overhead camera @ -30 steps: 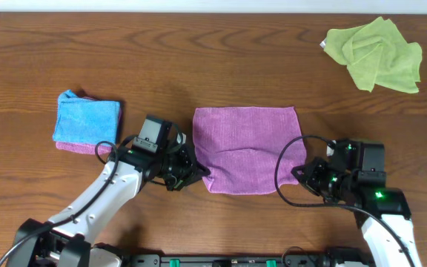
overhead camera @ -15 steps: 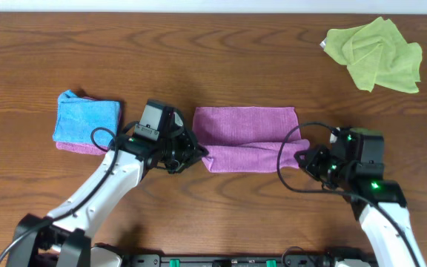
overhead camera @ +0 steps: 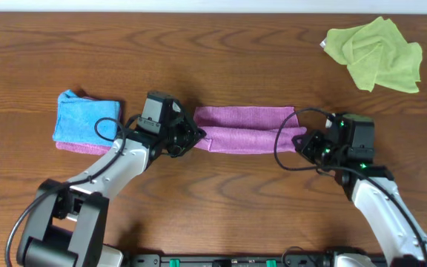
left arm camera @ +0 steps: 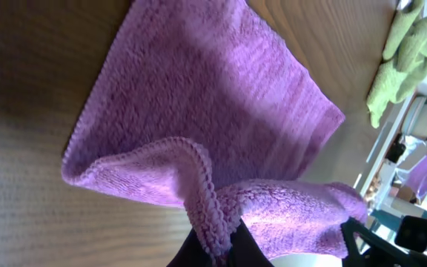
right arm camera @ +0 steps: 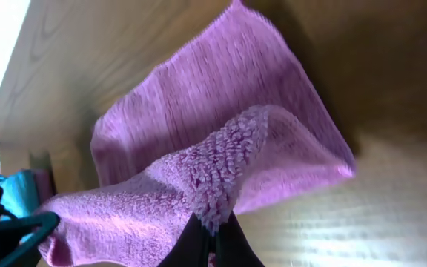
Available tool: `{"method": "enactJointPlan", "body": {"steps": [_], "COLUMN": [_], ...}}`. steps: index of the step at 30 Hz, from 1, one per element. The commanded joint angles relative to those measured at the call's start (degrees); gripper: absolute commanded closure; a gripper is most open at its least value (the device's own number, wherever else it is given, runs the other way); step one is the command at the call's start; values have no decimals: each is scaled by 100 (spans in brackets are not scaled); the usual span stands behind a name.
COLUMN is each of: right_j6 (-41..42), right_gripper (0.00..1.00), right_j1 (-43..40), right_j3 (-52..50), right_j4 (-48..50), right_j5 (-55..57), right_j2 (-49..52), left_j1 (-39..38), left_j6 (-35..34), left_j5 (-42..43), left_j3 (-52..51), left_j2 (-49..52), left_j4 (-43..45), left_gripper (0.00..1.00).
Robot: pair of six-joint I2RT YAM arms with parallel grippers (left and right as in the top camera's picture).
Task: Fold the cloth
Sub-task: 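Lift the near edge with both grippers and fold it toward the far edge, then lower the folded edge and open both grippers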
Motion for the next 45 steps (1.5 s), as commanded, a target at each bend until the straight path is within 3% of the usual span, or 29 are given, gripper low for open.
{"method": "enactJointPlan", "body": {"steps": [1, 13, 42, 44, 45], "right_j6": [81, 190, 101, 101, 98], "right_gripper": [99, 99, 99, 98, 98], "right_j1": [68, 337, 446, 470, 476], "right_j3": [13, 24, 286, 286, 286], "right_j4": [232, 1226, 2122, 2144, 2144], "right_j5": [210, 719, 1335, 1414, 1449], "right_j2": [256, 905, 1987, 1987, 1987], "left_j1": [50, 50, 50, 50, 48], "left_j6": [85, 503, 820, 820, 820], "left_j5": [-529, -1049, -1788, -1788, -1790], "left_j3": [214, 935, 966, 966, 966], "left_j2": [142, 785, 1346, 1410, 1432], "left_j4": [15, 122, 343, 382, 387], "left_gripper": [94, 94, 94, 89, 78]}}
